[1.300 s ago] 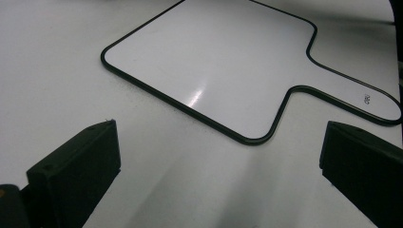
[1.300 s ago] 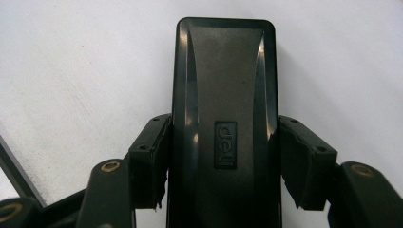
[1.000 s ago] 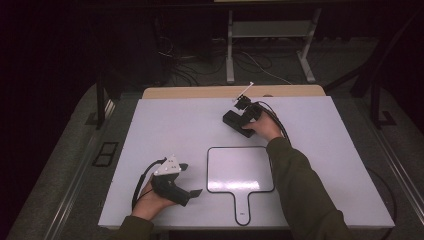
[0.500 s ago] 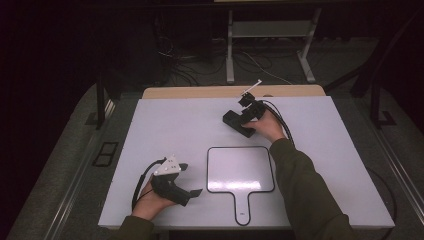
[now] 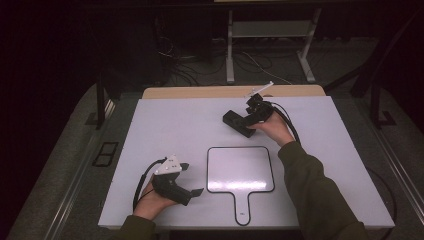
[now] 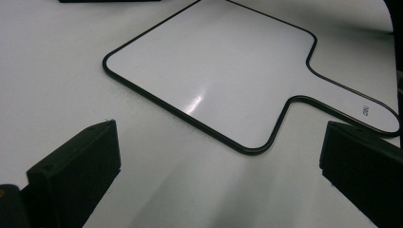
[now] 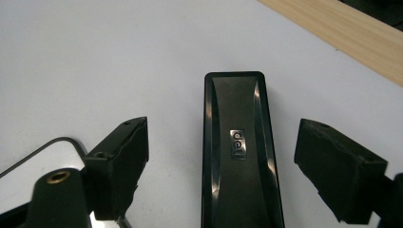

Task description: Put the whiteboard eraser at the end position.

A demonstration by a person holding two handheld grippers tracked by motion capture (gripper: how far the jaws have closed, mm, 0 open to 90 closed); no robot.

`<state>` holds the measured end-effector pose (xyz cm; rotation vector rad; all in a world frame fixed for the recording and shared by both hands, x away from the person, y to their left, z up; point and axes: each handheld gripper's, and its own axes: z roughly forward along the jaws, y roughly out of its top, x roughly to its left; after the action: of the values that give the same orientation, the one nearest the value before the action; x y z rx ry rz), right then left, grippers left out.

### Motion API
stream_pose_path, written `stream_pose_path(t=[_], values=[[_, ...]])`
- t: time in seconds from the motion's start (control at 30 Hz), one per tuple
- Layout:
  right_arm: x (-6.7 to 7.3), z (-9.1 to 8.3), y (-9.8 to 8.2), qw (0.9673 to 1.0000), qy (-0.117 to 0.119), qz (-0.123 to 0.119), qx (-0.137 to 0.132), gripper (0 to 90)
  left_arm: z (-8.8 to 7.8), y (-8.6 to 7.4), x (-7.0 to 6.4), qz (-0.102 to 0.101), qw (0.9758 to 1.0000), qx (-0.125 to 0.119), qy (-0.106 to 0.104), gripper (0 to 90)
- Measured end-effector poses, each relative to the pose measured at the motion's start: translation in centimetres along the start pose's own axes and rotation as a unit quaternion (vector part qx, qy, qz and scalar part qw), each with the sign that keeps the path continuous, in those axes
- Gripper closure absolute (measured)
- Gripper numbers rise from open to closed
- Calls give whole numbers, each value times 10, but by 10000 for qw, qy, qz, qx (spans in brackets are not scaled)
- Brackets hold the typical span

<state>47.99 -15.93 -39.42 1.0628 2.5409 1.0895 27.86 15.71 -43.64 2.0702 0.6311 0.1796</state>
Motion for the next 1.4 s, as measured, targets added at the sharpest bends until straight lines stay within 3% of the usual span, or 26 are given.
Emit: stream_pose_path(t=[0.3,0.63,0.9,1.0,1.4], values=[[9,-17,-15,9995,82,-45,-306,141,0,-1,-1,-37,10000,19,-29,0],[20,-32,-38,9989,-28,-62,-466,119,0,-1,-3,4,10000,32,-36,0],[29,-44,-56,9980,108,-134,-607,94,1,-1,-3,-10,10000,26,-40,0],[34,-46,-62,9981,6,-176,-593,22,1,-1,-3,-5,10000,36,-39,0],[48,-59,-95,9979,57,-124,-627,22,0,-1,-4,4,10000,17,-34,0]])
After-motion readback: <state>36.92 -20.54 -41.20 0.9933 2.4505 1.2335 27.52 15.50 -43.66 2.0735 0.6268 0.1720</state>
